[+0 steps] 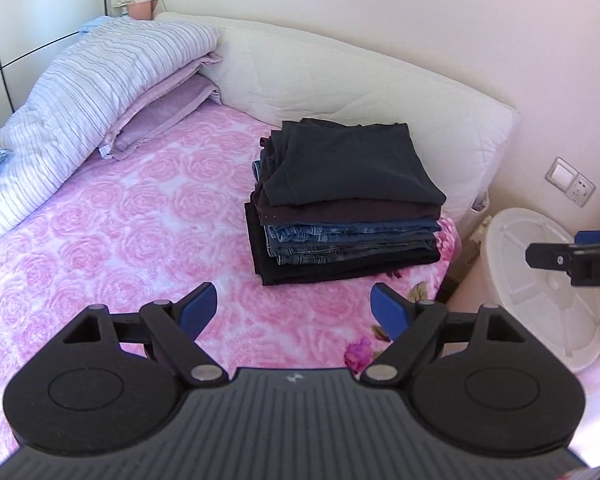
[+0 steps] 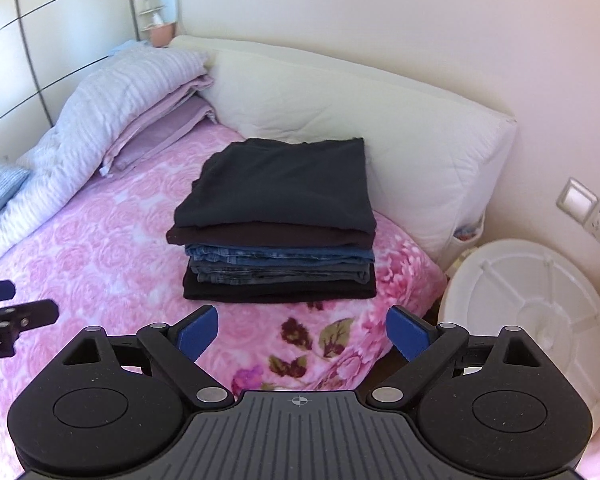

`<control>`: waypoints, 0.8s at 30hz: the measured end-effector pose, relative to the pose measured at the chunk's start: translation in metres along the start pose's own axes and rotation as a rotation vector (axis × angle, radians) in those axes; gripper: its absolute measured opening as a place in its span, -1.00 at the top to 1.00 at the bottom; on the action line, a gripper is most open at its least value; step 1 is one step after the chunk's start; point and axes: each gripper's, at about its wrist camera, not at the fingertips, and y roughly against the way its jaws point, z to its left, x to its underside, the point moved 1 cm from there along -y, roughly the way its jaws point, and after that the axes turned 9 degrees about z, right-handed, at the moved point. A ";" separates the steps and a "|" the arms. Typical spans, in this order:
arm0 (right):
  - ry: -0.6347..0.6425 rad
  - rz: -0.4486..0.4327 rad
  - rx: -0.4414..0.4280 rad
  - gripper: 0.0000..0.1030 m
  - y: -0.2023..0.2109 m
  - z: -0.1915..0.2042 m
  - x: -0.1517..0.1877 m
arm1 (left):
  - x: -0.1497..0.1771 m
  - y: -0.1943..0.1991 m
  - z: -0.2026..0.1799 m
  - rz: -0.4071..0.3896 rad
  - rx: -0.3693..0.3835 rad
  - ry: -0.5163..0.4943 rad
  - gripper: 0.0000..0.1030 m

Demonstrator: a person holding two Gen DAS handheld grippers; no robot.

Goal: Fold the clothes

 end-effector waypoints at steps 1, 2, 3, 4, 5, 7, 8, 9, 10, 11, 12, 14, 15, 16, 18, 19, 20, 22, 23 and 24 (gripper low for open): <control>0.007 0.003 -0.006 -0.82 0.001 -0.002 -0.001 | -0.001 0.001 -0.003 -0.001 -0.009 0.006 -0.57; 0.011 0.005 -0.012 -0.82 0.003 -0.004 -0.001 | -0.002 0.002 -0.008 -0.002 -0.015 0.011 -0.57; 0.012 0.007 -0.017 -0.82 0.005 -0.008 0.000 | -0.002 0.002 -0.014 -0.007 -0.021 0.014 -0.57; 0.012 0.010 -0.022 -0.82 0.007 -0.012 0.001 | -0.003 0.003 -0.020 -0.012 -0.027 0.017 -0.57; 0.012 0.012 -0.027 -0.82 0.008 -0.017 0.002 | -0.003 0.003 -0.025 -0.017 -0.033 0.020 -0.57; 0.011 0.017 -0.035 -0.82 0.011 -0.025 0.004 | -0.003 0.004 -0.036 -0.016 -0.047 0.031 -0.57; 0.007 0.018 -0.037 -0.82 0.011 -0.029 0.005 | -0.003 0.004 -0.041 -0.013 -0.060 0.034 -0.57; 0.004 0.020 -0.039 -0.82 0.012 -0.033 0.007 | -0.002 0.005 -0.046 -0.012 -0.076 0.035 -0.57; 0.001 0.022 -0.041 -0.82 0.012 -0.037 0.008 | -0.001 0.006 -0.051 -0.017 -0.106 0.029 -0.57; -0.002 0.023 -0.043 -0.82 0.013 -0.041 0.009 | 0.000 0.006 -0.056 -0.020 -0.131 0.024 -0.57; -0.005 0.025 -0.046 -0.82 0.014 -0.045 0.011 | 0.001 0.006 -0.060 -0.022 -0.155 0.019 -0.57; -0.013 0.028 -0.049 -0.82 0.015 -0.052 0.013 | 0.001 0.006 -0.067 -0.016 -0.185 0.015 -0.57; -0.019 0.030 -0.050 -0.82 0.015 -0.054 0.015 | 0.001 0.007 -0.070 -0.017 -0.195 0.010 -0.57; -0.023 0.030 -0.052 -0.82 0.016 -0.056 0.015 | 0.001 0.008 -0.072 -0.026 -0.190 0.005 -0.57; -0.025 0.026 -0.051 -0.82 0.018 -0.055 0.016 | -0.002 0.011 -0.075 -0.035 -0.170 0.006 -0.57; -0.026 0.024 -0.050 -0.82 0.019 -0.055 0.015 | -0.003 0.012 -0.076 -0.039 -0.160 0.006 -0.57; -0.026 0.022 -0.048 -0.82 0.020 -0.054 0.015 | -0.004 0.013 -0.077 -0.044 -0.149 0.006 -0.57; -0.027 0.018 -0.045 -0.82 0.022 -0.053 0.015 | -0.007 0.015 -0.078 -0.052 -0.129 0.007 -0.57; -0.027 0.015 -0.044 -0.82 0.023 -0.052 0.015 | -0.009 0.016 -0.078 -0.054 -0.117 0.011 -0.57; -0.027 0.013 -0.042 -0.82 0.025 -0.051 0.015 | -0.010 0.016 -0.078 -0.057 -0.104 0.013 -0.57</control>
